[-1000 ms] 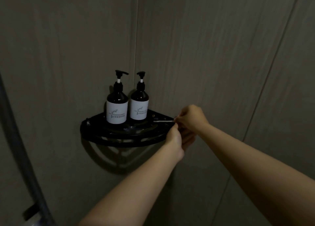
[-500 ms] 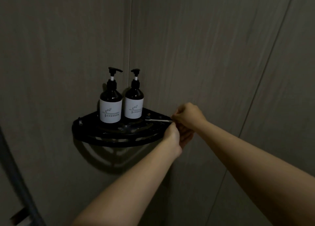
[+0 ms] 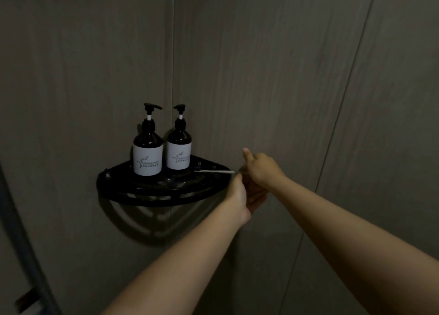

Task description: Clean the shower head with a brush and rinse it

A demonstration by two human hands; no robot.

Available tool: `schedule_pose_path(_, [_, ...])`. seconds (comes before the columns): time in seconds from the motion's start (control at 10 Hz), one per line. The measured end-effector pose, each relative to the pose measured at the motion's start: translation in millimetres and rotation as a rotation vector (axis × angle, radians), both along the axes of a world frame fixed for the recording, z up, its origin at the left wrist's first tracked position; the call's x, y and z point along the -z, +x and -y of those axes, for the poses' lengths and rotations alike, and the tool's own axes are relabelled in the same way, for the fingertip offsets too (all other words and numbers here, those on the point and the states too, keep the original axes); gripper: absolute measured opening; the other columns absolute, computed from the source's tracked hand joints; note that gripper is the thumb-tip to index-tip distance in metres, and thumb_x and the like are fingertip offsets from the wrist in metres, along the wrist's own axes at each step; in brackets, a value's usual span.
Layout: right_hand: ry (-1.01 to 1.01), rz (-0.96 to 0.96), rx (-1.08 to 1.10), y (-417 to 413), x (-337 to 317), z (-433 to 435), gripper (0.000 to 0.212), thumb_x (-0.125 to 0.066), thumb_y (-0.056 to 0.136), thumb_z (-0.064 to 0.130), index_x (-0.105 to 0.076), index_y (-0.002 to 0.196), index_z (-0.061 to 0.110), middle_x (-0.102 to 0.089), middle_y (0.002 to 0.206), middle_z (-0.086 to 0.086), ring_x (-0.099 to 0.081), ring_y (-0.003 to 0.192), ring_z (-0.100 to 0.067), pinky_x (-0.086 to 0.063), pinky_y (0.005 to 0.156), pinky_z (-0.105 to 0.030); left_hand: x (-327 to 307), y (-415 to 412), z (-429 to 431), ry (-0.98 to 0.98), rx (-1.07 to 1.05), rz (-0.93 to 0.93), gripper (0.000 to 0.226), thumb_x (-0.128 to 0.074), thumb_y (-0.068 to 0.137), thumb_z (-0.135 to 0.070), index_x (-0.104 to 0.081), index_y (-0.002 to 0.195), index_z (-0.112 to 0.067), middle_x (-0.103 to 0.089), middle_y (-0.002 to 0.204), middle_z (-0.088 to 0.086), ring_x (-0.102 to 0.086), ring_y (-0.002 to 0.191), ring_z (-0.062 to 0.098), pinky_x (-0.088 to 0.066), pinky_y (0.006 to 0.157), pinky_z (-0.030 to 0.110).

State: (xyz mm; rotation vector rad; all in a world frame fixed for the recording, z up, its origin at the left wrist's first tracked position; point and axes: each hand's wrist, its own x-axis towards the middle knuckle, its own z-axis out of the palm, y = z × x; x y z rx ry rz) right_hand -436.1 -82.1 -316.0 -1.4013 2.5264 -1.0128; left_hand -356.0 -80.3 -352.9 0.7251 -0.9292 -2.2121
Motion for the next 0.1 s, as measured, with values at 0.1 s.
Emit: schedule_pose_path(0.1, [-0.029,0.038,0.022,-4.0,2.6,-13.4,0.068,-0.019,0.098,0.054,-0.058,0.115,0.001,-0.059,0.121,-0.022,-0.055,0.111,-0.035,-0.042,0.092,-0.037,0.4,-2.9,-11.8,0.023,-0.005,-0.016,0.044,-0.032,0.100,-0.041,-0.063,0.086,-0.013,-0.065,0.080,0.010,-0.062,0.078,0.023,-0.048,0.086,0.036])
